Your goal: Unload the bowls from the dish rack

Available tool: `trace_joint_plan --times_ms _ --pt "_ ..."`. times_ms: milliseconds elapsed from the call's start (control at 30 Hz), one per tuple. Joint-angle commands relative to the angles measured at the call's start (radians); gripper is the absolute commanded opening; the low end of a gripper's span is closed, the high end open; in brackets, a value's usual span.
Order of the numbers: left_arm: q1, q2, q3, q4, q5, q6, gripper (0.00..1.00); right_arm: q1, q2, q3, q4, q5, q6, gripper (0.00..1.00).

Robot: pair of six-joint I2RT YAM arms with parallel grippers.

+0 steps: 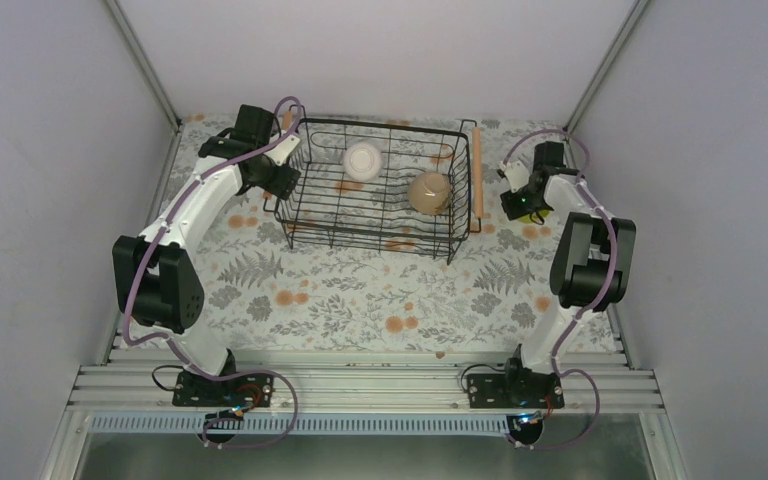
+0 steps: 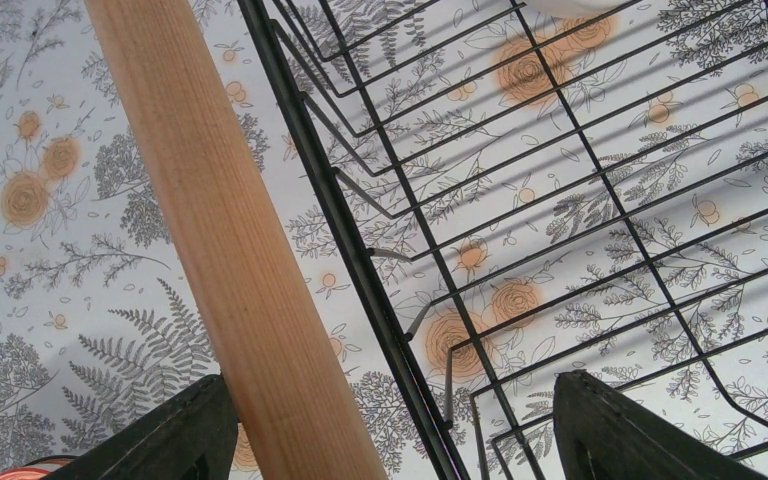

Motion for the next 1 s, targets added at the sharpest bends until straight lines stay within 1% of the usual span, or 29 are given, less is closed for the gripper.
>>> trace_joint_plan --times_ms 0,67,200,267,367,433,533,633,733,833,967 --pt "0.005 -0.030 0.007 -0.002 0.011 -0.004 0.78 -0.005 0.026 0.002 0.049 -0.018 0.001 0.06" --pt "0.005 -0.030 0.007 -0.002 0.011 -0.004 0.79 -0.005 0.022 0.005 0.038 -0.031 -0.005 0.13" --pt "0.005 -0.030 0.007 -0.004 0.019 -0.005 0.78 -0.005 0.004 0.005 0.020 -0.043 -0.014 0.22" --pt "0.005 -0.030 0.006 -0.004 0.021 -0.005 0.78 -0.006 -0.006 0.003 0.011 -0.045 -0.017 0.28" --pt "0.004 -0.027 0.006 -0.007 0.026 -0.002 0.78 -0.005 -0.032 0.005 0.001 -0.046 -0.015 0.33" --pt "0.005 -0.028 0.005 -0.008 0.032 -0.001 0.78 -0.004 -0.062 0.013 -0.010 -0.043 -0.010 0.38" --pt "0.004 -0.033 0.005 -0.009 0.038 -0.001 0.78 -0.005 -0.112 0.054 -0.050 -0.044 0.009 0.43" --pt "0.004 -0.043 0.004 -0.004 0.048 0.000 0.79 -0.002 -0.172 0.130 -0.106 -0.068 0.047 0.47" --pt "0.004 -0.047 0.000 -0.002 0.049 -0.001 0.78 0.010 -0.176 0.266 -0.191 -0.112 0.109 0.52" --pt "0.004 -0.047 0.002 -0.007 0.056 -0.001 0.78 0.030 -0.136 0.416 -0.312 -0.194 0.160 0.52" --pt "0.004 -0.058 0.004 -0.010 0.060 0.001 0.79 0.059 -0.079 0.523 -0.413 -0.319 0.192 0.54"
